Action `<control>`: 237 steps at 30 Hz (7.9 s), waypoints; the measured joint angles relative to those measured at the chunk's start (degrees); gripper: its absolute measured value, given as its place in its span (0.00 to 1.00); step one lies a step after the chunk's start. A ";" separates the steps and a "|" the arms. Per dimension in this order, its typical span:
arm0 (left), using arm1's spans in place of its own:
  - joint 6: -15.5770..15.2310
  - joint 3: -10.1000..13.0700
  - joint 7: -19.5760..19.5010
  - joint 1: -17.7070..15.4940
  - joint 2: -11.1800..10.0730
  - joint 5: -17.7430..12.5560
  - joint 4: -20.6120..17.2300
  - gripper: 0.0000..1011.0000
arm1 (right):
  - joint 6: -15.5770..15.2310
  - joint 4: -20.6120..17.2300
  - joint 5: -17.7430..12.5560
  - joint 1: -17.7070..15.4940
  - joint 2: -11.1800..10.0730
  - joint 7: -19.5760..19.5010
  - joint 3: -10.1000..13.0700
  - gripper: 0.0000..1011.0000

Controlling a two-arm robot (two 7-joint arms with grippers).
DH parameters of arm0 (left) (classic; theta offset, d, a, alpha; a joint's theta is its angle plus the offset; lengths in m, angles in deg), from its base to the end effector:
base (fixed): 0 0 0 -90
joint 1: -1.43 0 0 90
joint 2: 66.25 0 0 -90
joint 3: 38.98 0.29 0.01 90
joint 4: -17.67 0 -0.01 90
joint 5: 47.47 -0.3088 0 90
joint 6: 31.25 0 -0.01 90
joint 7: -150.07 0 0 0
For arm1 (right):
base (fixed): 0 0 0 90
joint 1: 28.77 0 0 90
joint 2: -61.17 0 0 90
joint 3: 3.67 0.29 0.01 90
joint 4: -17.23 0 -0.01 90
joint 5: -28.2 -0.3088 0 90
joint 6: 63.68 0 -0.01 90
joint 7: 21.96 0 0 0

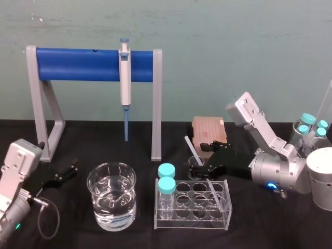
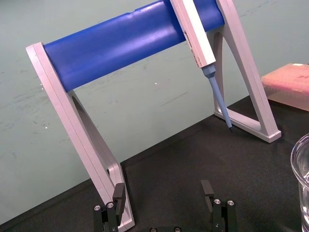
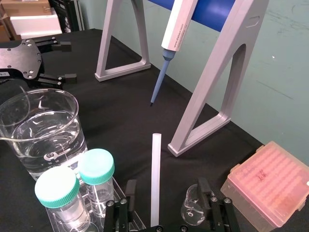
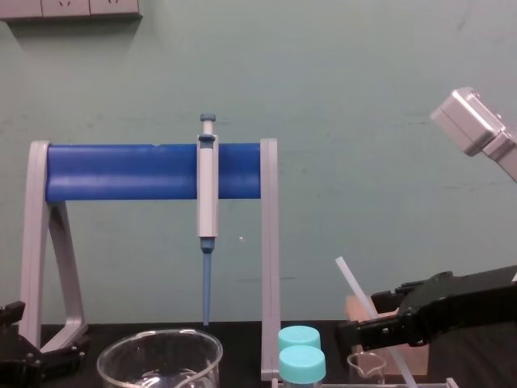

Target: Pick up the stirring rod with one hand, then place it down.

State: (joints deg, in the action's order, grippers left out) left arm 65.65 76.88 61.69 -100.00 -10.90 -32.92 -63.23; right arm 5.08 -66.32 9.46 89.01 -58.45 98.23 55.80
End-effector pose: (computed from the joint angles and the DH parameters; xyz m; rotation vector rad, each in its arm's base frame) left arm 0.3581 0.0827 -0.3023 0.3046 -0.2850 1.2480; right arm 0.4225 -0.0234 -0.2033 -0.4386 -0.0091 -0.7160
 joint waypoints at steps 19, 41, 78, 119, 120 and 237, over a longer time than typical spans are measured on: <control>0.00 0.00 0.00 0.00 0.00 0.00 0.00 0.99 | 0.54 0.75 0.09 0.16 0.28 0.42 -0.25 0.24; 0.00 0.00 0.00 0.00 0.00 0.00 0.00 0.99 | 1.29 -1.87 -2.79 -3.35 -1.18 -0.85 3.10 0.07; 0.00 0.00 0.00 0.00 0.00 0.00 0.00 0.99 | 5.57 -10.21 -16.40 -9.65 -5.75 -4.73 11.92 0.07; 0.00 0.00 0.00 0.00 0.00 0.00 0.00 0.99 | 7.38 -13.86 -19.00 -10.22 -8.13 -6.34 11.73 0.07; 0.00 0.00 0.00 0.00 0.00 0.00 0.00 0.99 | 7.38 -13.86 -19.00 -10.22 -8.13 -6.34 11.73 0.07; 0.00 0.00 0.00 0.00 0.00 0.00 0.00 0.99 | 11.12 -1.34 -20.78 -4.66 -2.68 -1.59 5.50 0.07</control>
State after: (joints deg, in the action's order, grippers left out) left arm 65.65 76.88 61.69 -100.00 -10.90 -32.92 -63.23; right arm 16.20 -67.66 -11.32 84.35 -61.13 96.64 61.30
